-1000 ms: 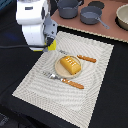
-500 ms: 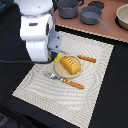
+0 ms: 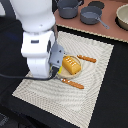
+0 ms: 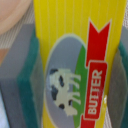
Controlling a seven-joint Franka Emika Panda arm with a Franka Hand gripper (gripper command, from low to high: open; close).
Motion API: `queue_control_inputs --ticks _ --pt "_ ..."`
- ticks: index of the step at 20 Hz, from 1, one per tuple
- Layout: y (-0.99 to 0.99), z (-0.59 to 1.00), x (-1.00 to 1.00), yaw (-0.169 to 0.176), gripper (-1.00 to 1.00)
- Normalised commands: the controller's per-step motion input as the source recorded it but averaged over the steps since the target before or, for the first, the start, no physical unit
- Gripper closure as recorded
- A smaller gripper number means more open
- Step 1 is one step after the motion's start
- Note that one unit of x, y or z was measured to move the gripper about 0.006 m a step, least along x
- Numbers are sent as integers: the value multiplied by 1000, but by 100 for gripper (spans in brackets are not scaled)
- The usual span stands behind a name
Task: Place the bread, butter, and milk from the table onto the serving area.
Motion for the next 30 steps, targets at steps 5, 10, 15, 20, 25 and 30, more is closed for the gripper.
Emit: queue_control_inputs --ticks 5,10,15,20,25,30 --pt "-599 -181 619 -31 100" --pt "-304 -56 681 -6 100" --pt "-26 226 857 -29 -100" --pt "-40 709 763 -74 -100" --pt "19 974 299 -88 -100" --pt "322 808 -526 -63 -100"
